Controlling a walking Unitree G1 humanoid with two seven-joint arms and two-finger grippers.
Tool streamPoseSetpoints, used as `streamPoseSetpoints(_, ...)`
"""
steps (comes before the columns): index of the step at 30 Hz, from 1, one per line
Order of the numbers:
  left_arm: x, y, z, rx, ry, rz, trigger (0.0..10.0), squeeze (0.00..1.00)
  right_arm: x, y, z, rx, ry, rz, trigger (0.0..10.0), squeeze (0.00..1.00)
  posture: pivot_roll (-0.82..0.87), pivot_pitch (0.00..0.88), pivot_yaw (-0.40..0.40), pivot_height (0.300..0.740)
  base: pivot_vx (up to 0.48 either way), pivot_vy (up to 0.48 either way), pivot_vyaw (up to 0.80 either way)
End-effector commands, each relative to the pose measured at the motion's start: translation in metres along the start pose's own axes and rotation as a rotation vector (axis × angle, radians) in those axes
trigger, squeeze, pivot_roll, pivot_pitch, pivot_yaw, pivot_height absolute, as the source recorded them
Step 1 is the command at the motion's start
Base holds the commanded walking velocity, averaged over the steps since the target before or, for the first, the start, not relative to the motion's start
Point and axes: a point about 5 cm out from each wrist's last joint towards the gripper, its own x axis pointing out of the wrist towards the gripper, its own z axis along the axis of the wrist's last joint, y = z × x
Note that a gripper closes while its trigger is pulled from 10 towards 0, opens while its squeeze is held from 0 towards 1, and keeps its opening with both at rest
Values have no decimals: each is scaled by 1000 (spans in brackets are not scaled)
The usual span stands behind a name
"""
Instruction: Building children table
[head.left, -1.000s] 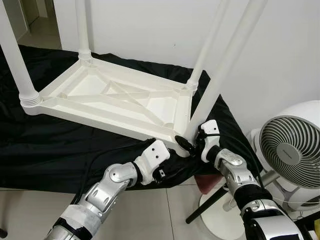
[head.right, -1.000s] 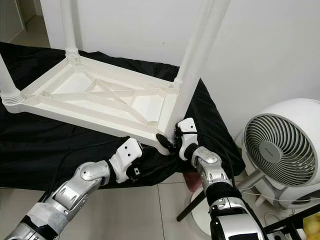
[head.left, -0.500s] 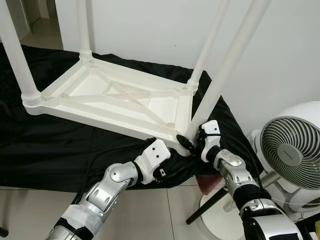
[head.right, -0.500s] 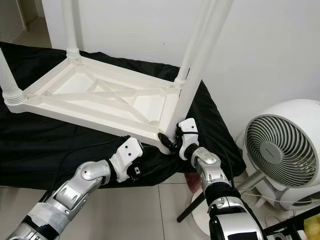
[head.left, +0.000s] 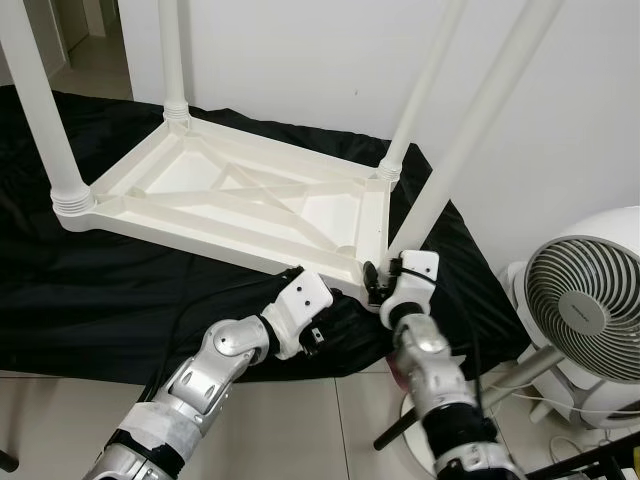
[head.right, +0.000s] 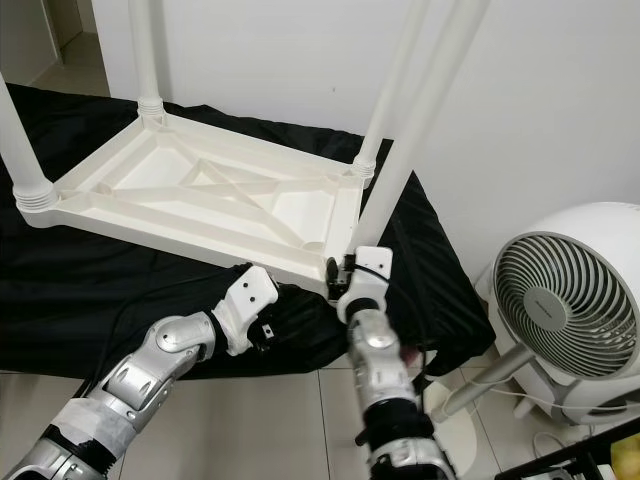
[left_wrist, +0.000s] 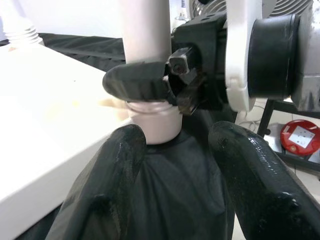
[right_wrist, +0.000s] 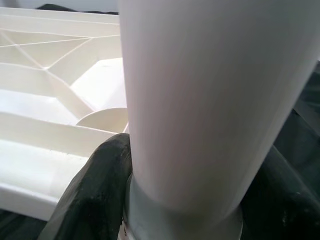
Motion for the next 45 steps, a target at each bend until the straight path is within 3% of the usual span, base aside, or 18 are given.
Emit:
streamPoseSetpoints(1,3,-4,1,7,3,-65,10000,0,-8,-7,-21,48,99,-72,10000,0,69,0,-150,740,0,0,0)
streamPoseSetpoints(5,3,-6,1,4,5,-72,10000,0,-8,-12,-13,52,74,-60,10000,0,66,0,-148,740,0,0,0)
streamPoseSetpoints(6,2,-6,0,6,7,-74,10000,0,-8,-14,-11,43,61,-50,10000,94,68,0,-150,740,0,0,0)
streamPoseSetpoints(8,2,-6,0,8,8,-75,10000,0,-9,-14,-10,36,61,-49,10000,94,68,0,-150,740,0,0,0)
streamPoseSetpoints(9,2,-5,0,11,9,-72,10000,0,-10,-14,-8,40,50,-35,10000,1000,72,0,-151,740,0,0,0)
streamPoseSetpoints(12,1,-4,0,9,6,-65,10000,0,-12,-15,-4,96,28,-11,10000,1000,73,0,-153,740,0,0,0)
streamPoseSetpoints(19,1,-4,0,10,8,-62,10000,0,-14,-19,1,67,8,66,10000,1000,78,0,-158,740,0,0,0)
streamPoseSetpoints(20,1,-4,-1,11,8,-62,10000,0,-15,-20,2,52,11,97,10000,0,78,0,-158,740,0,0,0)
streamPoseSetpoints(29,2,-5,-1,12,8,-62,10000,0,-6,-34,16,-91,2,361,10000,0,82,0,-164,740,0,0,0)
streamPoseSetpoints(33,3,-5,0,15,3,-65,10000,0,8,-35,22,-172,1,505,10000,0,87,0,-160,740,0,0,0)
streamPoseSetpoints(40,6,-13,0,12,-2,-85,10000,0,19,-35,17,-208,65,571,10000,0,97,0,-162,740,0,0,0)
streamPoseSetpoints(41,6,-15,0,10,-2,-88,10000,0,19,-34,16,-208,70,589,2824,0,97,0,-163,740,0,0,0)
streamPoseSetpoints(43,6,-16,0,9,-3,-90,10000,0,19,-33,15,-207,74,600,2824,0,100,0,-163,740,0,0,0)
streamPoseSetpoints(44,6,-16,0,8,-3,-91,10000,0,20,-33,14,-216,78,608,0,0,103,0,-164,740,0,0,0)
streamPoseSetpoints(45,6,-16,0,8,-3,-91,10000,0,20,-33,14,-216,78,608,0,0,103,0,-164,740,0,0,0)
